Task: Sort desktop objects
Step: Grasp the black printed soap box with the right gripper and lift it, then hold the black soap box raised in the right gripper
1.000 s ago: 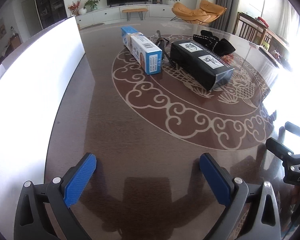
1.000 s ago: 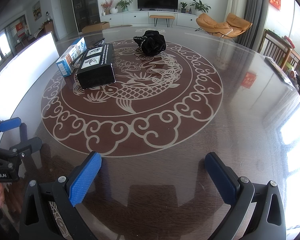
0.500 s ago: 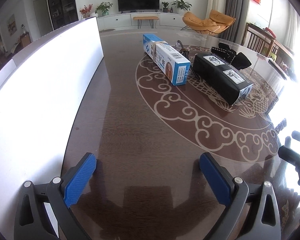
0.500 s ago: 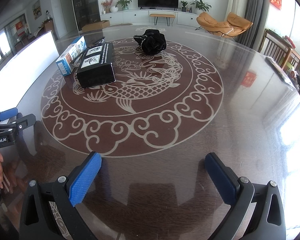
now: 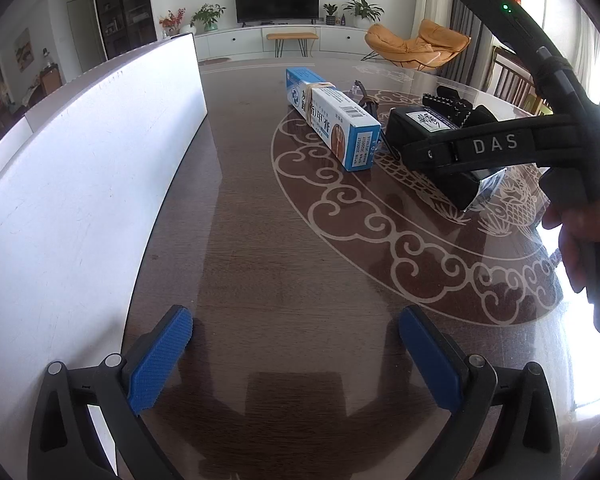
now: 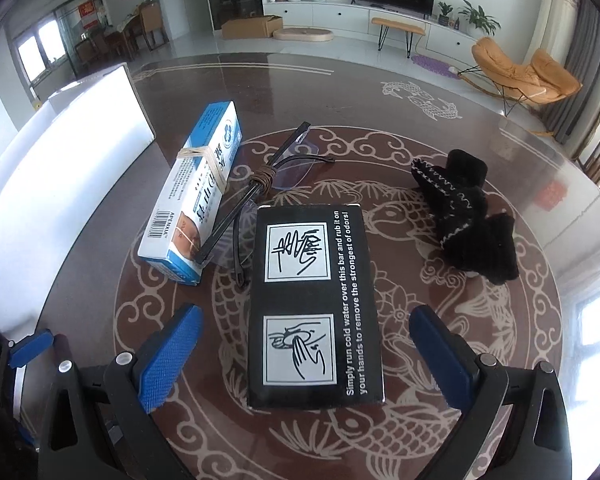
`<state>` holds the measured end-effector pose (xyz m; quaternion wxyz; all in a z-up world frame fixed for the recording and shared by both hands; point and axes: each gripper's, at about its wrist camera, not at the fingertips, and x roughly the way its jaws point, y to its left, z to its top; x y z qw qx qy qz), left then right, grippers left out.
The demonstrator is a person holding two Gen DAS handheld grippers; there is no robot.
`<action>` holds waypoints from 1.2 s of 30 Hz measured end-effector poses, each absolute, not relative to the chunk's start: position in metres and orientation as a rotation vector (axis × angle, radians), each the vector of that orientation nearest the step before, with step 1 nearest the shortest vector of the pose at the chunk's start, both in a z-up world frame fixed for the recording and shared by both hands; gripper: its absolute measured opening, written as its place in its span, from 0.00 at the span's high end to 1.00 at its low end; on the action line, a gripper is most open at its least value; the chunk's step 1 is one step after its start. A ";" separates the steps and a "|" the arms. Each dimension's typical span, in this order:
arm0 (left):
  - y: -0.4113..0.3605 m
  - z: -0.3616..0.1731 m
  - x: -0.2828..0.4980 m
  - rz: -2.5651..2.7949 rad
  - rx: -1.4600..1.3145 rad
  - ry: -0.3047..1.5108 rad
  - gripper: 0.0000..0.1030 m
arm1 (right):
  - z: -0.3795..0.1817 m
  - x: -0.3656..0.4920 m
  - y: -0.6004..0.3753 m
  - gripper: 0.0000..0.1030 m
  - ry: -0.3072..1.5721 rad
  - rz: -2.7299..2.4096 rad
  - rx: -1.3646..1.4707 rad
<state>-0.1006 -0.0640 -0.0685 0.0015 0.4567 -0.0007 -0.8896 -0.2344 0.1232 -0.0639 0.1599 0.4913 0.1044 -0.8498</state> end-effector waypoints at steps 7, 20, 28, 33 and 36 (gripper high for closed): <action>-0.064 -0.068 -0.100 -2.792 1.433 -0.002 0.00 | -0.066 -0.215 0.148 0.42 0.220 -2.463 1.371; -0.064 -0.068 -0.100 -2.792 1.433 -0.003 0.00 | -0.065 -0.090 0.262 0.36 0.207 -2.625 1.287; -0.064 -0.069 -0.100 -2.791 1.433 -0.002 0.00 | -0.076 -0.097 0.271 0.13 0.147 -2.640 1.327; -0.063 -0.069 -0.100 -2.791 1.433 -0.002 0.00 | -0.079 -0.100 0.272 0.00 0.137 -2.635 1.355; -0.063 -0.069 -0.100 -2.791 1.433 -0.002 0.00 | -0.079 -0.101 0.272 0.00 0.137 -2.635 1.355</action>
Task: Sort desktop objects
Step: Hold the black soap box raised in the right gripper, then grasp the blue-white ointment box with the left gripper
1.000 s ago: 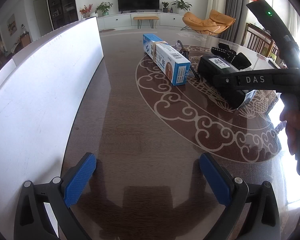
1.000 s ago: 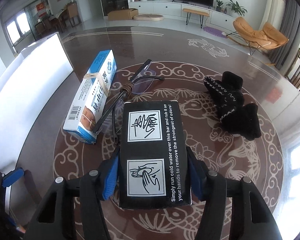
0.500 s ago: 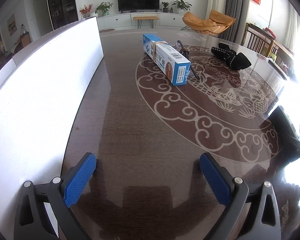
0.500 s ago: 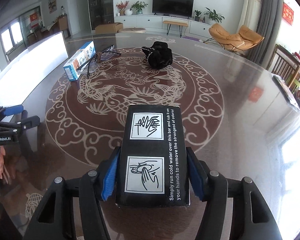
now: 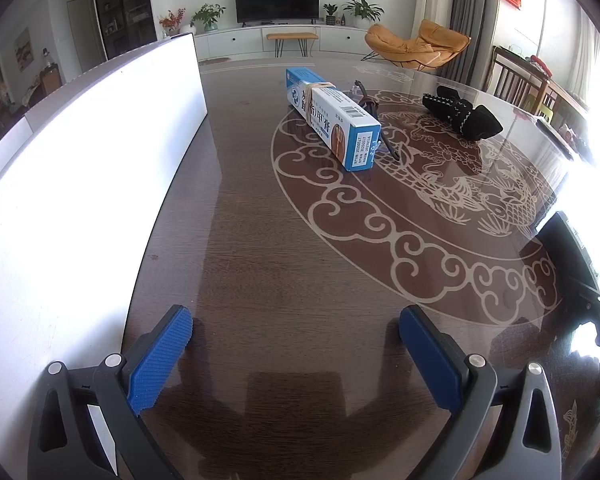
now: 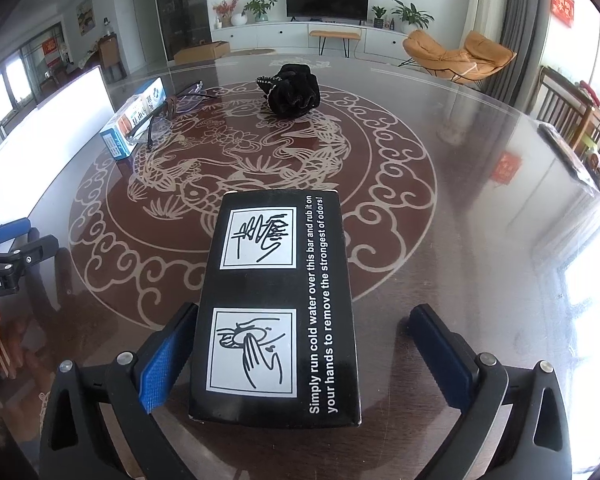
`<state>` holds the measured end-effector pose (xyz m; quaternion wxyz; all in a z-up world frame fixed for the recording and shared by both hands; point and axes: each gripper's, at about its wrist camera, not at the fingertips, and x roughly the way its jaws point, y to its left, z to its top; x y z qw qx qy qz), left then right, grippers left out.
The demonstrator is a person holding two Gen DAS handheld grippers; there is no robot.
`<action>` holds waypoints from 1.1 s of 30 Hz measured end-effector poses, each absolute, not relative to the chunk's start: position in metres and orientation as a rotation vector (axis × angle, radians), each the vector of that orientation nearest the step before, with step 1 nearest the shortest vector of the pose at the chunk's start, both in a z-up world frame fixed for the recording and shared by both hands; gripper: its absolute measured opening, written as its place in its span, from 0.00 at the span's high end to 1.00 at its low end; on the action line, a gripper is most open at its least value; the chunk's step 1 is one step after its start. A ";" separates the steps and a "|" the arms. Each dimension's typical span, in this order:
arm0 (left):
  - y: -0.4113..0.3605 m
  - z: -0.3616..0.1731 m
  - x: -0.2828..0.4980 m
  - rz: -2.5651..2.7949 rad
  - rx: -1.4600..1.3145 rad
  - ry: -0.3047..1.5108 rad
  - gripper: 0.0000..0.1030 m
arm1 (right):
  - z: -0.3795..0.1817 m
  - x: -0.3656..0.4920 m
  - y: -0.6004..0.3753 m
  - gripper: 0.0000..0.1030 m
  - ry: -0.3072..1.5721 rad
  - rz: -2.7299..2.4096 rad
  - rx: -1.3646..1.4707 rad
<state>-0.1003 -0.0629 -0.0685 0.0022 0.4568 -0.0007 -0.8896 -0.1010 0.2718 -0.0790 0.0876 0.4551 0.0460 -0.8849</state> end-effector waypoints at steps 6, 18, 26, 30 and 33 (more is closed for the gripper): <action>-0.063 -0.069 -0.100 -2.790 1.433 -0.002 0.00 | -0.079 -0.101 0.272 0.00 0.137 -2.635 1.355; -0.068 -0.067 -0.110 -2.790 1.481 0.052 0.00 | -0.080 -0.101 0.271 0.00 0.139 -2.635 1.355; -0.073 -0.017 -0.182 -2.882 1.408 0.492 0.00 | -0.080 -0.101 0.271 0.00 0.139 -2.635 1.355; -0.062 -0.015 -0.234 -2.868 1.409 0.435 0.00 | -0.080 -0.101 0.271 0.00 0.139 -2.635 1.355; -0.066 -0.030 -0.259 -2.798 1.457 0.435 0.00 | -0.080 -0.101 0.271 0.00 0.139 -2.635 1.355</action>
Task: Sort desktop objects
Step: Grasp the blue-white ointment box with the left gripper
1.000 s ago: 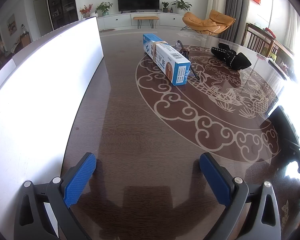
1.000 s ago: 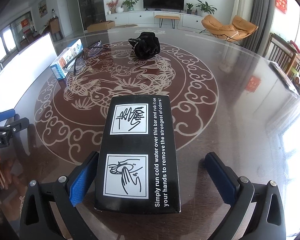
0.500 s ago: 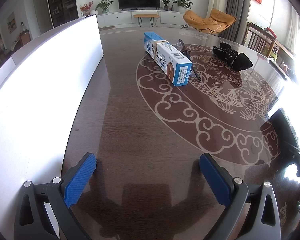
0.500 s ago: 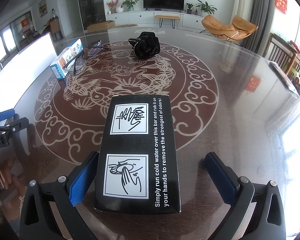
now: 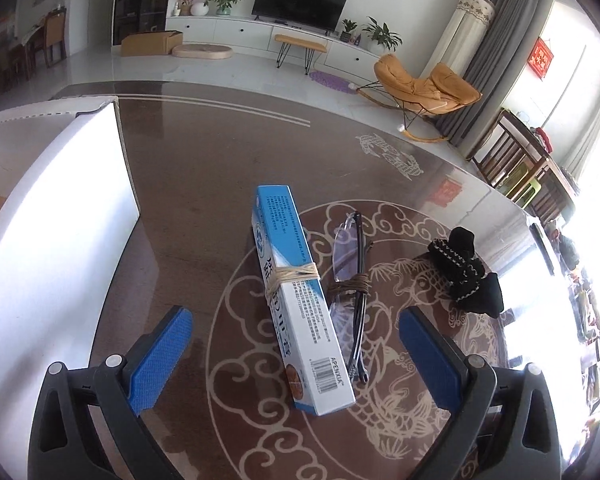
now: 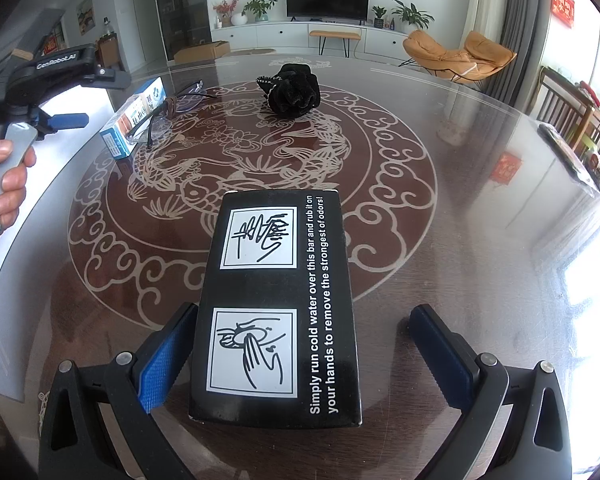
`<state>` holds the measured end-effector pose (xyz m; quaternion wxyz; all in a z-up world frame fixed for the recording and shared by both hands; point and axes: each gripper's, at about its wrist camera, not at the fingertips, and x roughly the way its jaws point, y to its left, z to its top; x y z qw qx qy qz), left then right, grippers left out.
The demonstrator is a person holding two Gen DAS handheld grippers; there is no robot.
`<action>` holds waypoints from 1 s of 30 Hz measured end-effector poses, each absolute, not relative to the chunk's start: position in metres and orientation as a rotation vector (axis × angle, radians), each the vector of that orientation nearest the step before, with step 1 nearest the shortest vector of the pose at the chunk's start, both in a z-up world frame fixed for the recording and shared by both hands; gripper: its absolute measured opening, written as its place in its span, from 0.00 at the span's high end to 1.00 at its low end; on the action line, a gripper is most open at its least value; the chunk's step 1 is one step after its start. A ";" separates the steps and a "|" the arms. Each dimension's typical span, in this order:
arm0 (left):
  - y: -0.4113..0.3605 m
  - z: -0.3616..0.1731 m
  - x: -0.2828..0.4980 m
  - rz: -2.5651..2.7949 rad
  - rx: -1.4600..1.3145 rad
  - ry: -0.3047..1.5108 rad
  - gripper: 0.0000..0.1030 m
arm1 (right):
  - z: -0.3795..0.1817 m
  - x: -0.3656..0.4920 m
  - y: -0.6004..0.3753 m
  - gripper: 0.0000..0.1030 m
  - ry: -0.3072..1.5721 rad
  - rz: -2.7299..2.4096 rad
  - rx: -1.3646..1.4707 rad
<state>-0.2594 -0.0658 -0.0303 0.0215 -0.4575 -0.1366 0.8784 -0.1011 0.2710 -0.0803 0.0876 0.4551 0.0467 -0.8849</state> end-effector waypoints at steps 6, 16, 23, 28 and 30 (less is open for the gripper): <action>-0.079 -0.050 -0.257 2.679 -1.454 -0.449 0.79 | -0.080 -0.101 0.271 0.00 0.139 -2.635 1.355; -0.052 -0.065 -0.133 2.240 -1.363 -0.566 0.76 | -0.080 -0.101 0.271 0.00 0.139 -2.635 1.355; -0.069 -0.039 -0.114 2.526 -1.394 -0.397 0.41 | -0.081 -0.101 0.271 0.00 0.139 -2.635 1.355; -0.064 -0.027 -0.117 2.561 -1.350 -0.270 0.23 | -0.081 -0.101 0.271 0.00 0.139 -2.635 1.355; -0.052 -0.035 -0.118 2.548 -1.358 -0.200 0.23 | -0.081 -0.101 0.271 0.00 0.139 -2.635 1.355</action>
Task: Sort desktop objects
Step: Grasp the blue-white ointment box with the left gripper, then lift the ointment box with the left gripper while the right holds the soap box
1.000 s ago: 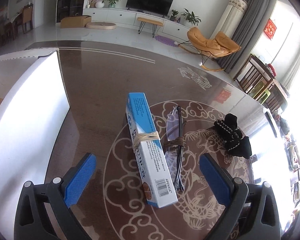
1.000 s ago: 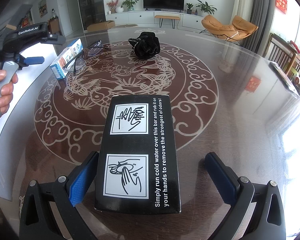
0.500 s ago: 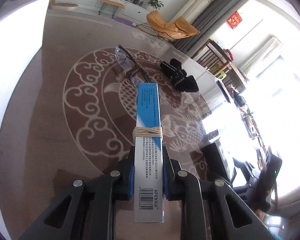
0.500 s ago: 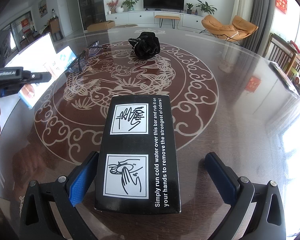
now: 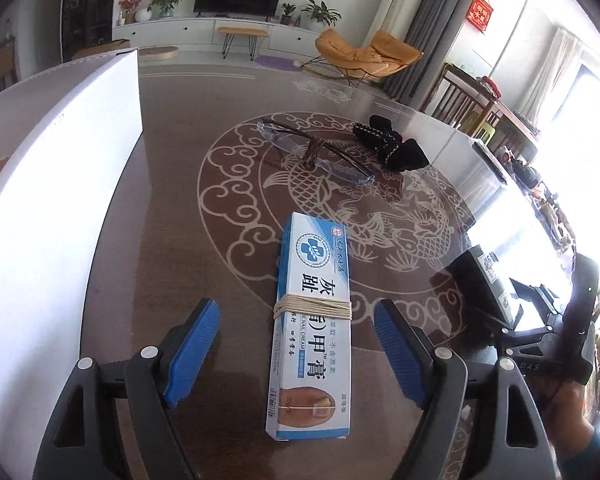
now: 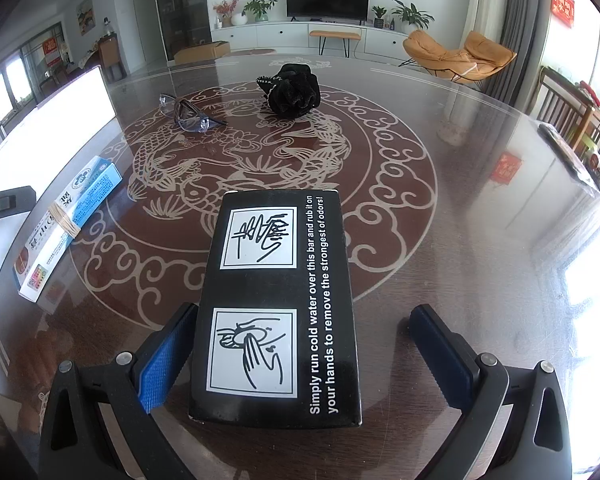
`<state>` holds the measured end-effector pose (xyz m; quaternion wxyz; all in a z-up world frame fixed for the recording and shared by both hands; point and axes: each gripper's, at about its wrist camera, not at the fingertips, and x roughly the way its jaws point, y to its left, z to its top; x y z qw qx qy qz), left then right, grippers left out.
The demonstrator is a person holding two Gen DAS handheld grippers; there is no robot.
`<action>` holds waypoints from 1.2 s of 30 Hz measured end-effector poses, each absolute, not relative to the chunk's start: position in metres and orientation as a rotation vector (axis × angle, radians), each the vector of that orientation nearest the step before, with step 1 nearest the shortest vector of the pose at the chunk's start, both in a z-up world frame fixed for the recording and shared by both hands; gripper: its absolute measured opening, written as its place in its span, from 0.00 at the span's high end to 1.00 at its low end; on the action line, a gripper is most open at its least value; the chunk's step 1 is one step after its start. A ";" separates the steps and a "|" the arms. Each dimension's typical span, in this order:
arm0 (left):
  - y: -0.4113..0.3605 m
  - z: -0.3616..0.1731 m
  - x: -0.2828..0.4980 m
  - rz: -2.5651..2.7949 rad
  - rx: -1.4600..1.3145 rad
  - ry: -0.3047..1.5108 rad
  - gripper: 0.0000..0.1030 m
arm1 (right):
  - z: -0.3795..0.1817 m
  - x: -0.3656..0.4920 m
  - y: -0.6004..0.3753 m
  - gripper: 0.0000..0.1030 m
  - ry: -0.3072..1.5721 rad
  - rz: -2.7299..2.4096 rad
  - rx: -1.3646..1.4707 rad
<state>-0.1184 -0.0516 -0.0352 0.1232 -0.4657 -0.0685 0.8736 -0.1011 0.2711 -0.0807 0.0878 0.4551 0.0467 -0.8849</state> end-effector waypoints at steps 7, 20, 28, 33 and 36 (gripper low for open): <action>-0.003 -0.060 -0.129 2.613 -1.410 0.165 0.11 | -0.081 -0.101 0.271 0.00 0.140 -2.635 1.355; 0.001 -0.067 -0.126 2.645 -1.361 0.128 0.00 | -0.081 -0.101 0.271 0.00 0.140 -2.634 1.355; 0.000 -0.068 -0.126 2.648 -1.359 0.127 0.00 | -0.081 -0.101 0.271 0.00 0.140 -2.635 1.354; 0.002 -0.068 -0.127 2.644 -1.373 0.136 0.00 | -0.081 -0.101 0.271 0.00 0.140 -2.635 1.353; 0.001 -0.067 -0.126 2.609 -1.382 0.155 0.00 | -0.081 -0.101 0.271 0.00 0.139 -2.634 1.353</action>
